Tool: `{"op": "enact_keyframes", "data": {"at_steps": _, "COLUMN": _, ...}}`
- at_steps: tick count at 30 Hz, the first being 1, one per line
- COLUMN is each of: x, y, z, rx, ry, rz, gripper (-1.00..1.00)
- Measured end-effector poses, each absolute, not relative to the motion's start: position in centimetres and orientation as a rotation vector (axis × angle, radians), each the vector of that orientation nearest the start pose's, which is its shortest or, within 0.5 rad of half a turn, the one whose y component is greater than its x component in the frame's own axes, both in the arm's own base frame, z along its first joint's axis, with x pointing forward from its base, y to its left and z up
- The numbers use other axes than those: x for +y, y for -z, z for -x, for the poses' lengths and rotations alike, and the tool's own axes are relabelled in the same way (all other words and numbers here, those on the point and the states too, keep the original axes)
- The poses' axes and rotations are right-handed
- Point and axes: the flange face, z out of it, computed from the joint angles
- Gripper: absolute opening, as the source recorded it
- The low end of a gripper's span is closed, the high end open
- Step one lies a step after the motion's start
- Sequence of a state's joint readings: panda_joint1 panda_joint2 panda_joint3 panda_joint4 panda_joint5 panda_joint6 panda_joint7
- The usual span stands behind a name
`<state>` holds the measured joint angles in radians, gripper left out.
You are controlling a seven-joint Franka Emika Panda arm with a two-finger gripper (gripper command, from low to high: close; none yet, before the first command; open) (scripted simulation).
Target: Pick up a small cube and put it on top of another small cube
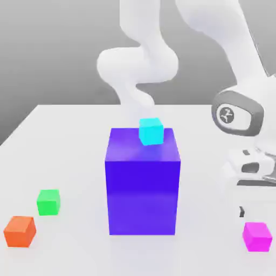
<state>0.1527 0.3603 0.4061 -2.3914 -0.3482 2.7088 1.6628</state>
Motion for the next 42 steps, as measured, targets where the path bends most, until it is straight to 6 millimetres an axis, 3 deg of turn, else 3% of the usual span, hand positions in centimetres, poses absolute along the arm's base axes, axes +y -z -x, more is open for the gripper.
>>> {"op": "enact_keyframes", "data": {"at_steps": 3, "x": 28.4, "y": -13.9, "z": -40.7, "rx": 1.237, "ry": 0.001, "rz": 2.885, "gripper": 0.00}}
{"op": "enact_keyframes", "data": {"at_steps": 4, "x": 28.4, "y": -13.1, "z": -40.7, "rx": 1.237, "ry": 0.000, "rz": 2.886, "gripper": -1.00}}
{"op": "enact_keyframes", "data": {"at_steps": 10, "x": 28.4, "y": -12.7, "z": -40.6, "rx": 1.235, "ry": 0.000, "rz": 2.886, "gripper": -1.00}}
{"op": "enact_keyframes", "data": {"at_steps": 15, "x": 28.4, "y": -18.0, "z": -40.7, "rx": 1.237, "ry": 0.001, "rz": 2.884, "gripper": -1.00}}
{"op": "enact_keyframes", "data": {"at_steps": 17, "x": 27.9, "y": -19.4, "z": -42.5, "rx": 1.212, "ry": 0.019, "rz": 2.871, "gripper": -1.00}}
{"op": "enact_keyframes", "data": {"at_steps": 19, "x": 23.4, "y": -20.0, "z": -44.9, "rx": 1.323, "ry": 0.041, "rz": 2.827, "gripper": -1.00}}
{"op": "enact_keyframes", "data": {"at_steps": 22, "x": 16.0, "y": -20.6, "z": -47.1, "rx": 1.523, "ry": 0.064, "rz": 2.745, "gripper": -1.00}}
{"op": "enact_keyframes", "data": {"at_steps": 25, "x": 8.5, "y": -21.2, "z": -47.9, "rx": 1.721, "ry": 0.080, "rz": 2.642, "gripper": -1.00}}
{"op": "enact_keyframes", "data": {"at_steps": 28, "x": 1.0, "y": -22.0, "z": -47.3, "rx": 1.921, "ry": 0.092, "rz": 2.515, "gripper": -1.00}}
{"op": "enact_keyframes", "data": {"at_steps": 31, "x": -6.6, "y": -22.7, "z": -44.7, "rx": 2.155, "ry": 0.088, "rz": 2.329, "gripper": -1.00}}
{"op": "enact_keyframes", "data": {"at_steps": 32, "x": -10.1, "y": -23.0, "z": -43.1, "rx": 2.263, "ry": 0.082, "rz": 2.227, "gripper": -1.00}}
{"op": "enact_keyframes", "data": {"at_steps": 35, "x": -21.6, "y": -23.9, "z": -34.8, "rx": 2.632, "ry": 0.052, "rz": 1.762, "gripper": -1.00}}
{"op": "enact_keyframes", "data": {"at_steps": 37, "x": -24.6, "y": -23.6, "z": -29.9, "rx": 2.762, "ry": 0.017, "rz": 1.514, "gripper": -1.00}}
{"op": "enact_keyframes", "data": {"at_steps": 42, "x": -24.8, "y": -19.1, "z": -28.5, "rx": 2.789, "ry": 0.002, "rz": 1.445, "gripper": -1.00}}
